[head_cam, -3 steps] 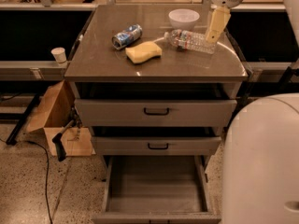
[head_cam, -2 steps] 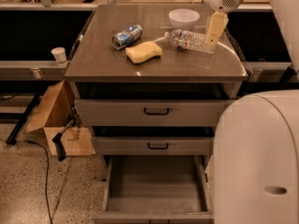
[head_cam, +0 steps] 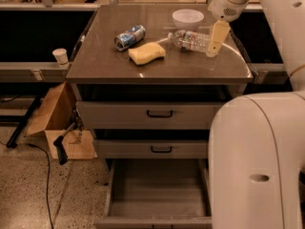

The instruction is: Place water bottle into bottom drawer

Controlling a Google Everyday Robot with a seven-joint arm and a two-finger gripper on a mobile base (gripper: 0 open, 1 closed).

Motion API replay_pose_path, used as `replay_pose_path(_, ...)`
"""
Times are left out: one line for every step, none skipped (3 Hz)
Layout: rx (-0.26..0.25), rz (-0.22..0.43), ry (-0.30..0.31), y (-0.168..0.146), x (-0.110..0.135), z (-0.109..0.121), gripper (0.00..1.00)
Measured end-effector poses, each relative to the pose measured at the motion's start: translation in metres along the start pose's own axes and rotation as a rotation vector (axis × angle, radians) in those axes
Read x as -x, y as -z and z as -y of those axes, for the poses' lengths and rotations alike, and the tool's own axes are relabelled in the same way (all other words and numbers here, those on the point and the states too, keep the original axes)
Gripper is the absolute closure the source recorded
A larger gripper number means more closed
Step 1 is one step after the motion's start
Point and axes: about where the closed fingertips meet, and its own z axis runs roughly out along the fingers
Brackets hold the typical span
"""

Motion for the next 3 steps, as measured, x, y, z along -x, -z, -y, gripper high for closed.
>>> replay_pose_path(0.016, 0.004, -0.001, -0.013, 0.001, 0.001, 0.00)
replay_pose_path(0.030, 0.019, 0.003, -0.022, 0.008, 0.001, 0.00)
replay_pose_path(0.047, 0.057, -0.003, -0.028, 0.020, -0.001, 0.00)
